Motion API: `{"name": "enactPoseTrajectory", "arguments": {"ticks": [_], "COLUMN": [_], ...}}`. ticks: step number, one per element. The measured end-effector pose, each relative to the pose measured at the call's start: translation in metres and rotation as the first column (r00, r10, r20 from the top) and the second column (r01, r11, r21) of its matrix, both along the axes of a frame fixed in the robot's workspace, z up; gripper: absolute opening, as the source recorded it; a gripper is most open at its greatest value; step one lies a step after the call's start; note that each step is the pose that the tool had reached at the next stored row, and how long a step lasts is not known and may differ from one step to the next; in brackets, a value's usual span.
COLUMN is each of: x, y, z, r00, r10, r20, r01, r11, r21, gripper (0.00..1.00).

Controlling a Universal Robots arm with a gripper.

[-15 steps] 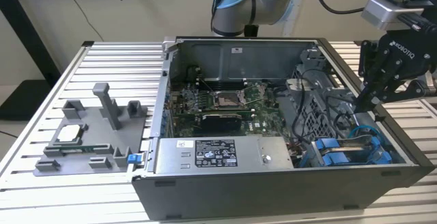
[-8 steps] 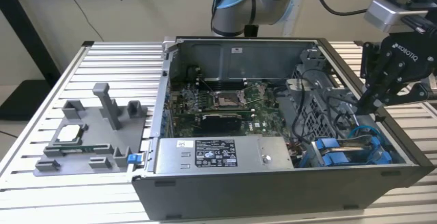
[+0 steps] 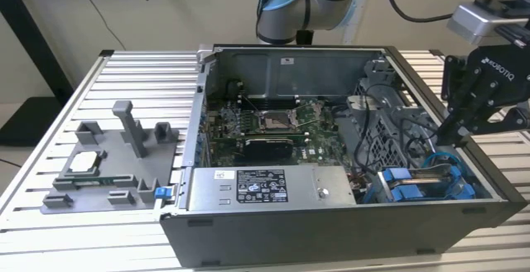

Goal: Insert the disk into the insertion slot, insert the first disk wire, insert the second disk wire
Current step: 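Insert the first disk wire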

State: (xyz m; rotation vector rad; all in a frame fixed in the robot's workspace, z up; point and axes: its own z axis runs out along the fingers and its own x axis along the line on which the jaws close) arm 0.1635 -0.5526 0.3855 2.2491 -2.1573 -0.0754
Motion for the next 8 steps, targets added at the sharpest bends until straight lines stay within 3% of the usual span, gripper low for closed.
{"name": "enactPoseTrajectory", "arguments": {"ticks": [8], "x": [0.0000], "y": [-0.0081], "z": [-0.0001], "r00": [1.0000], "r10": [0.000], "r20": [-0.0003], "r01": [0.000], "r11": [1.0000], "r21": [-0.0001], "gripper": [0.00]}}
